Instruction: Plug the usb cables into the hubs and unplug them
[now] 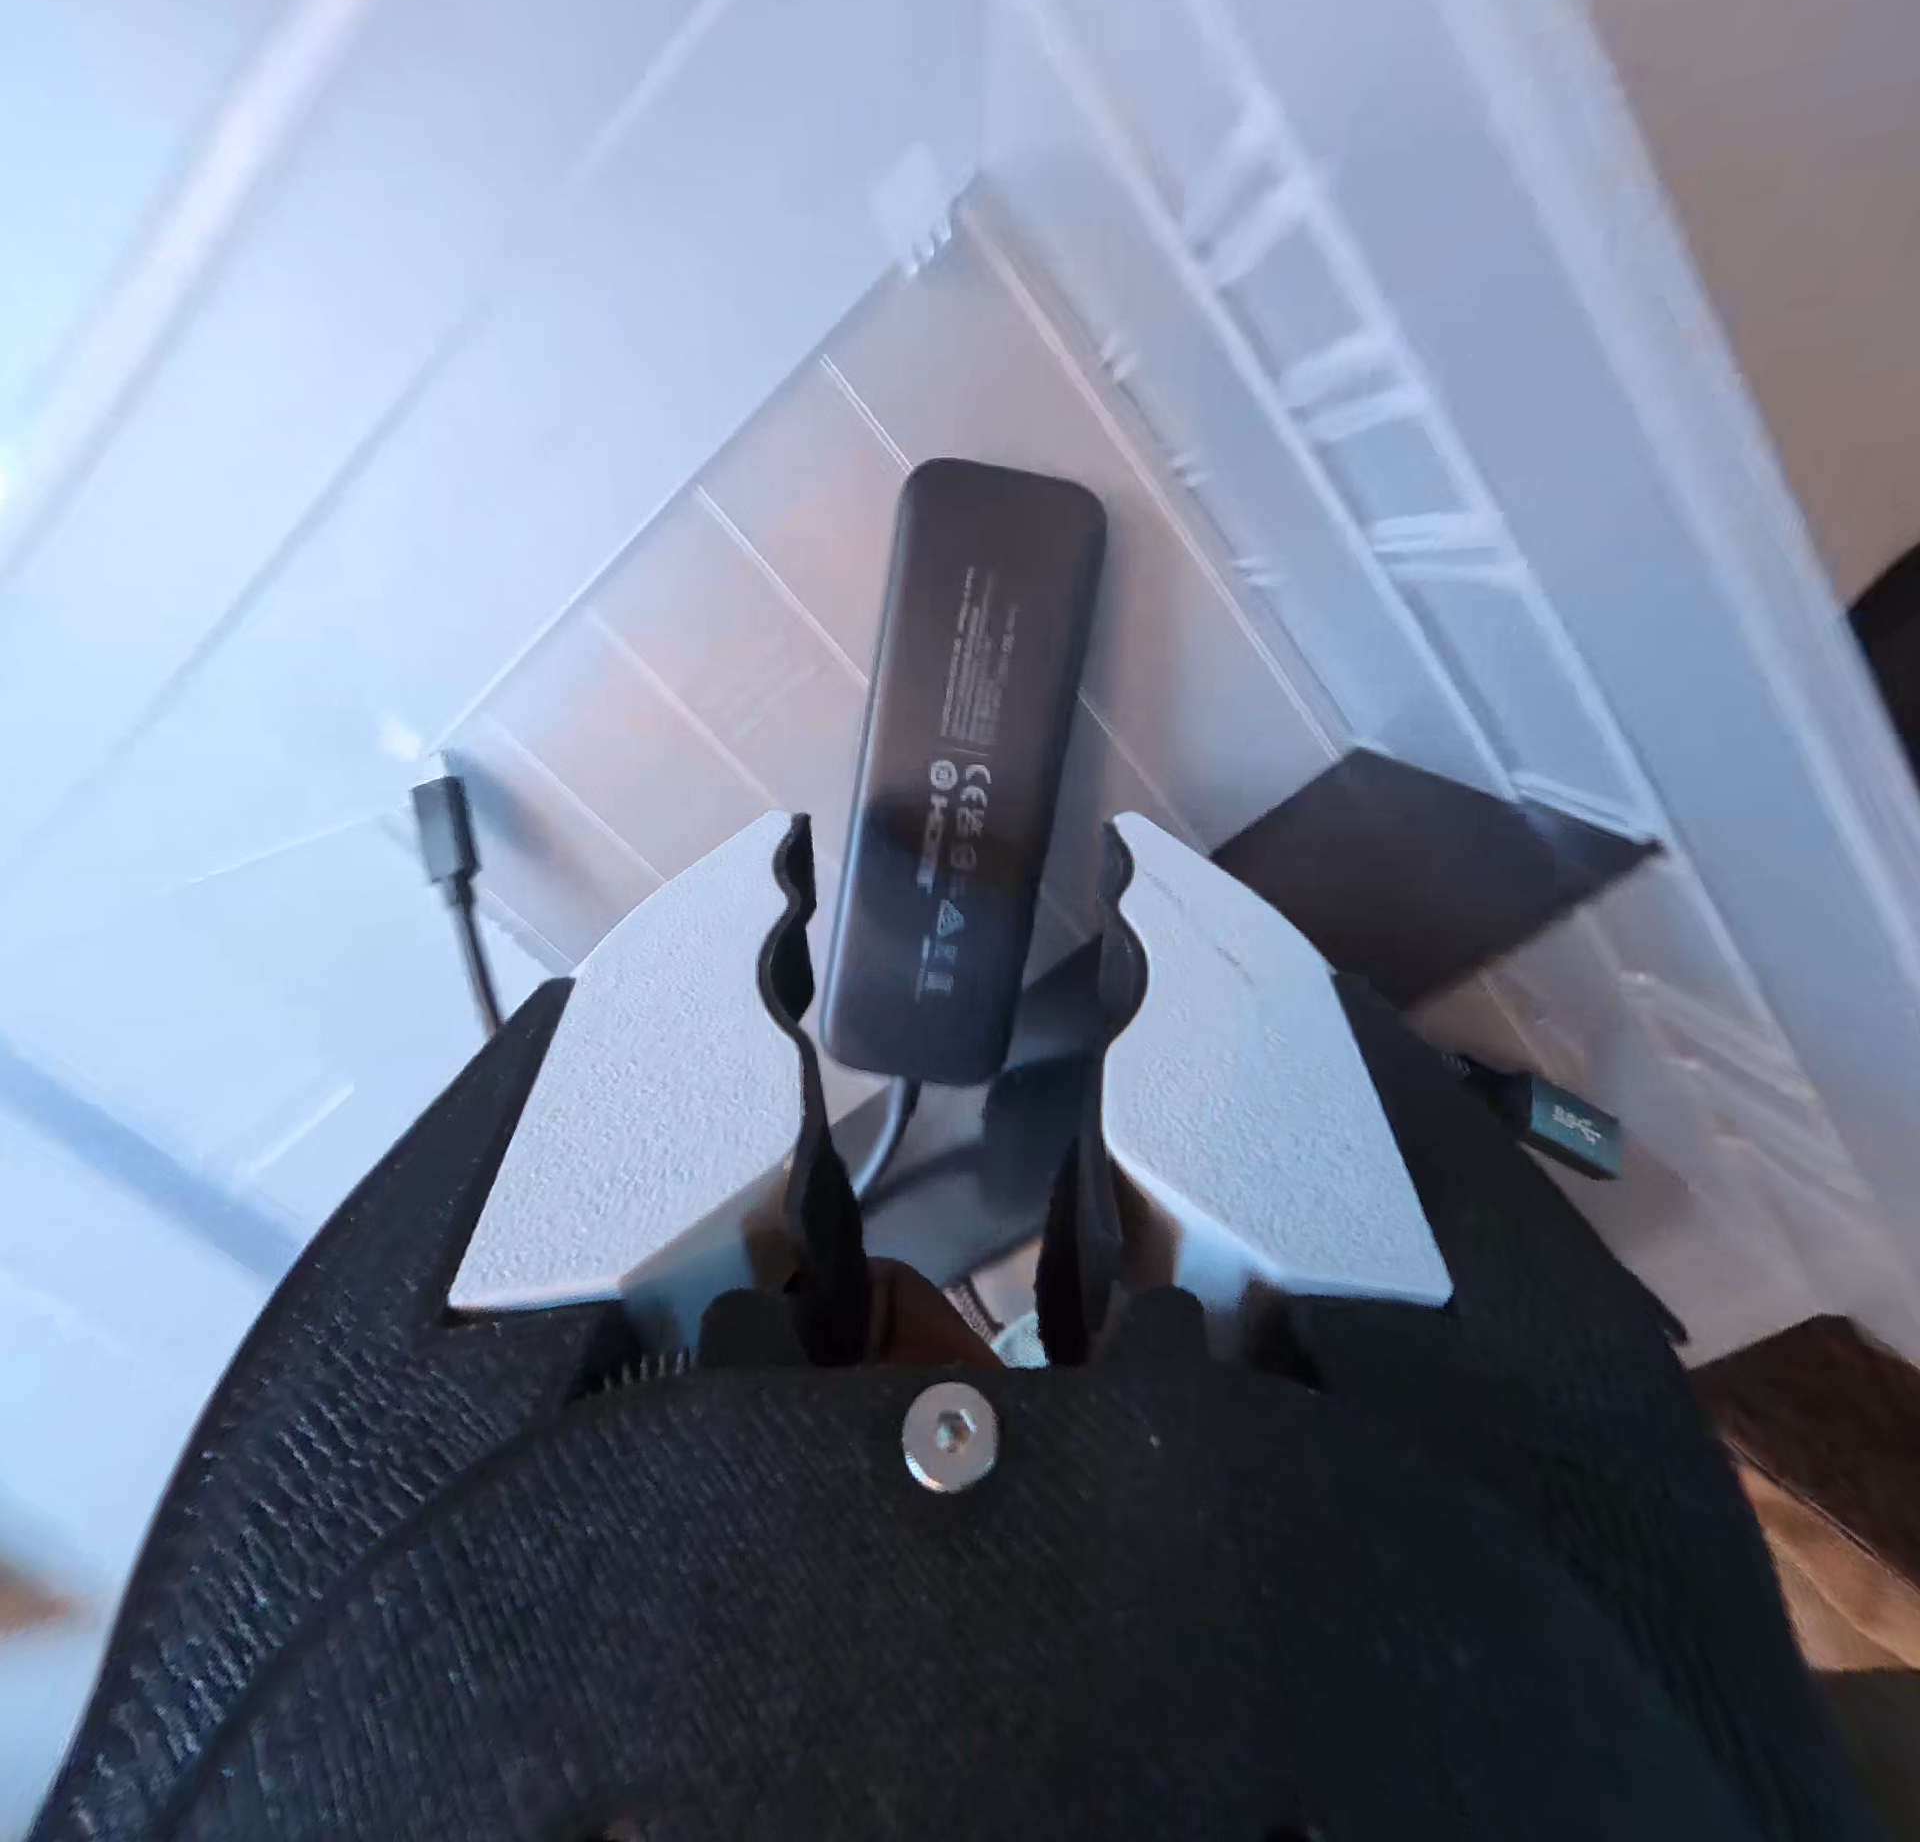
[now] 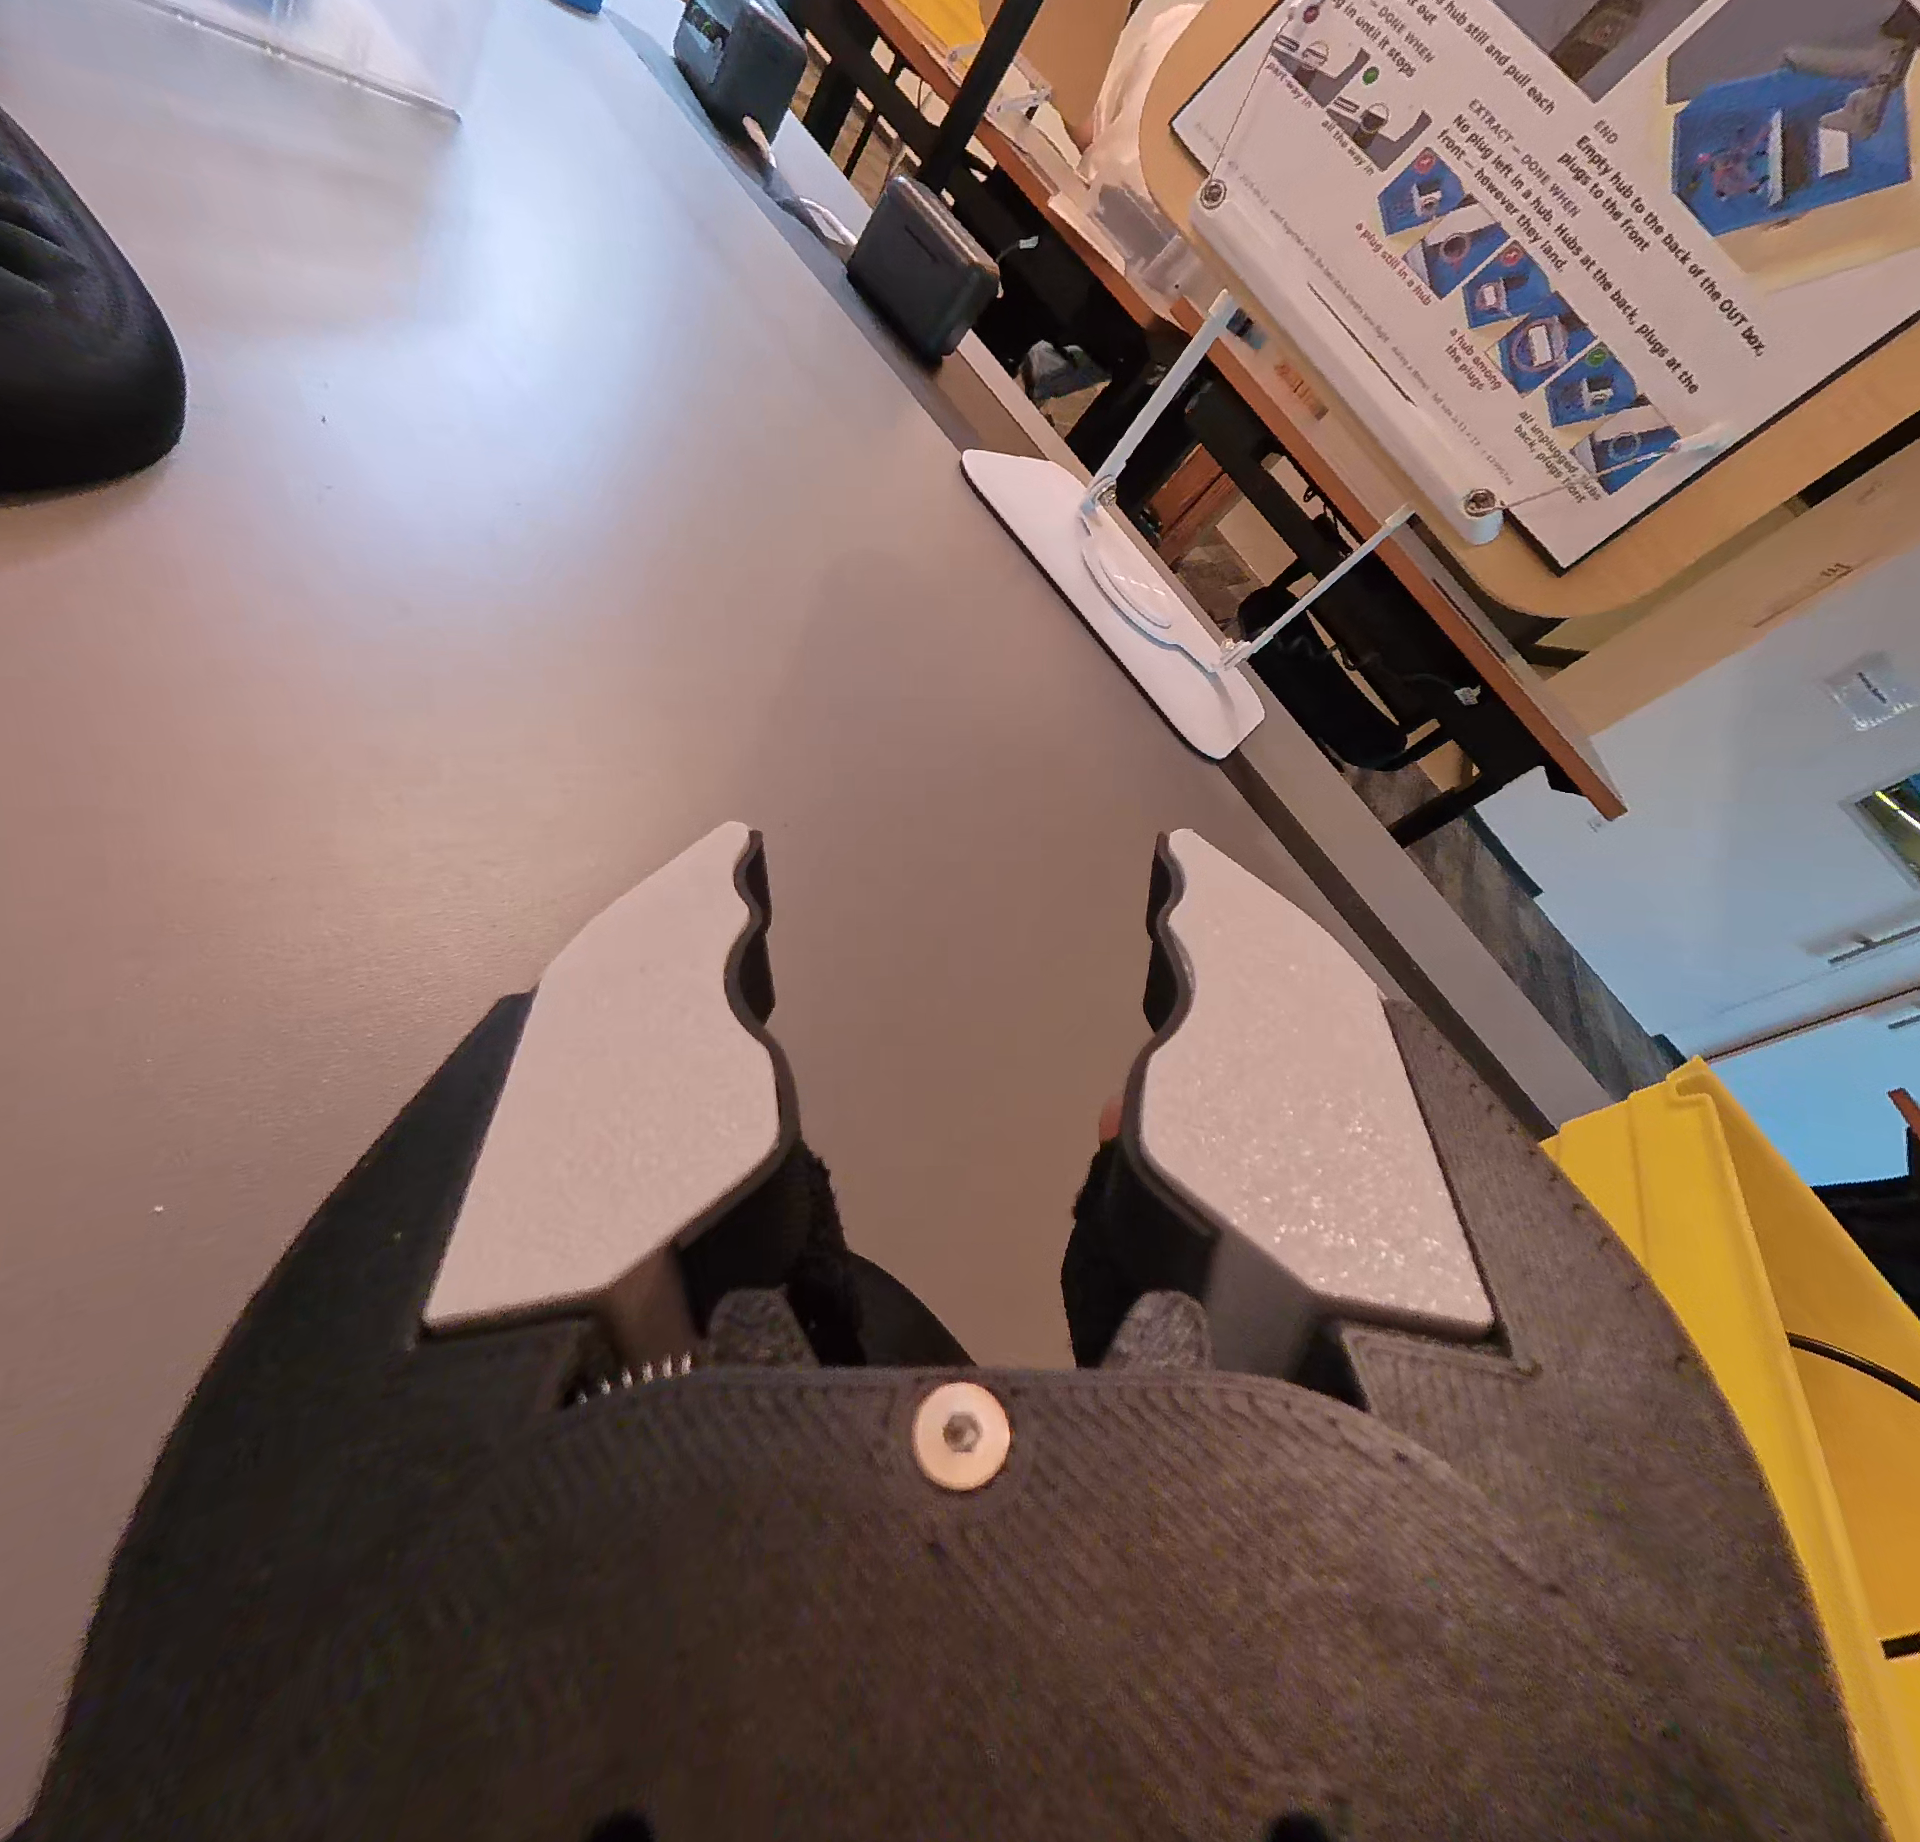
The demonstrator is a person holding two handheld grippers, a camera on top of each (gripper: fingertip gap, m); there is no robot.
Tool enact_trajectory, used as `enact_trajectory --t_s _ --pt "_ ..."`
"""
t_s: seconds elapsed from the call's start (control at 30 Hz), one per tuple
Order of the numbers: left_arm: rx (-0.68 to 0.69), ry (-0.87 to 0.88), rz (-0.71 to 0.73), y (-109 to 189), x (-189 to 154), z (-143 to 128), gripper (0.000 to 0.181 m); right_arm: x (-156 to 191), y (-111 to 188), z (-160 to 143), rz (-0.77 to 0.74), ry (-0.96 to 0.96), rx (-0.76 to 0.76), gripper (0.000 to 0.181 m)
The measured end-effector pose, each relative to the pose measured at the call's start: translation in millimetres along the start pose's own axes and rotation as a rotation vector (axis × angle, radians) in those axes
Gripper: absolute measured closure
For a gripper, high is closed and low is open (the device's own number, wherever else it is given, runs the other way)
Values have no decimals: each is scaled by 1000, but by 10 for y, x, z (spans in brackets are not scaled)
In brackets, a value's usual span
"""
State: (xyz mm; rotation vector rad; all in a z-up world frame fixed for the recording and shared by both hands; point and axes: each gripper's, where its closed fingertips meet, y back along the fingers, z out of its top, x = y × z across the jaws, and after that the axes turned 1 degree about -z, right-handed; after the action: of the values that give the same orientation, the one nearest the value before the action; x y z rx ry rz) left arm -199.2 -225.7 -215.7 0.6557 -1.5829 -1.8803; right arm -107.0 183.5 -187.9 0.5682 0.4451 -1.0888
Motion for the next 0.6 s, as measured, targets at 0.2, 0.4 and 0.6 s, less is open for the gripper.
enact_trajectory --t_s 0.2,0.4,0.6 --pt "83 -27 -51 -219 4 -12 128 4 -4 -2 3 3 2 111" --pt "156 -77 -23 -334 29 -55 135 13 -6 -3 7 9 3 111" --pt "127 -100 76 -280 71 2 135 6 -2 2 8 3 -3 112"
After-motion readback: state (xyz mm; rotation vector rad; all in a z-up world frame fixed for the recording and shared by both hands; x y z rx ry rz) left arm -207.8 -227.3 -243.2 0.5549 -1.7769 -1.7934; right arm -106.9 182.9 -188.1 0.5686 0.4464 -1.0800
